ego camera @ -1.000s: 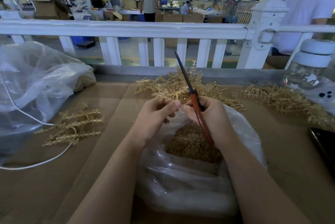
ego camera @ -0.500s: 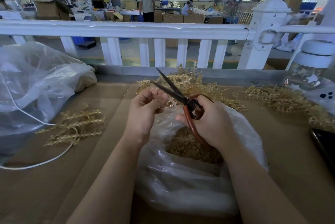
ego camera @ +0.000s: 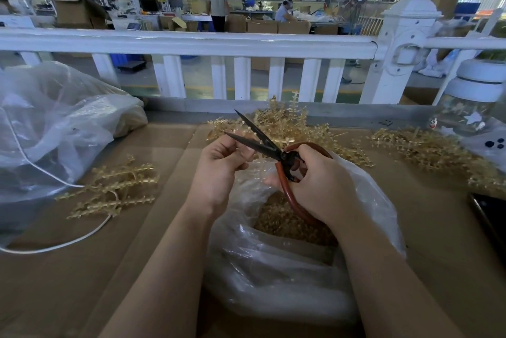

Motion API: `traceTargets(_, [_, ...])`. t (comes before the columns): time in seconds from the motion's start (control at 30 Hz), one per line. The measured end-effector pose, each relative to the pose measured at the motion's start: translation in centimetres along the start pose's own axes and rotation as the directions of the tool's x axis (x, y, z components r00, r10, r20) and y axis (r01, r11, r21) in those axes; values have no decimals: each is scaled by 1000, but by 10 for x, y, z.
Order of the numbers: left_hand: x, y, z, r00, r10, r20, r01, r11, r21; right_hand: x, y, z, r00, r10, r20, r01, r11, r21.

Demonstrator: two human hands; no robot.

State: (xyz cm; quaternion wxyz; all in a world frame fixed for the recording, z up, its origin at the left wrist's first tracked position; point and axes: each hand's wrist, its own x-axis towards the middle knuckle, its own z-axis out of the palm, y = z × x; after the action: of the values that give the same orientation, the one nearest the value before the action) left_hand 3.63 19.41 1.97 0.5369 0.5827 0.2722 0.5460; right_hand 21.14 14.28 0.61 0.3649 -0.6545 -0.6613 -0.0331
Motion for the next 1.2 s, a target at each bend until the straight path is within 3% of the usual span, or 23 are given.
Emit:
traceTargets(0.47, [1, 0, -1, 998, -11, 61, 13, 1000, -24, -2, -1, -1, 993, -24, -113, 14, 996, -92])
traceTargets(0.77, [1, -1, 0, 999, 22, 48, -25, 997, 75, -1, -3, -1, 997, 3, -72, -6, 999, -39])
traceTargets(1.2, [2, 2, -5, 999, 31, -6, -31, 999, -16, -1, 1, 0, 997, 27, -69, -33, 995, -93])
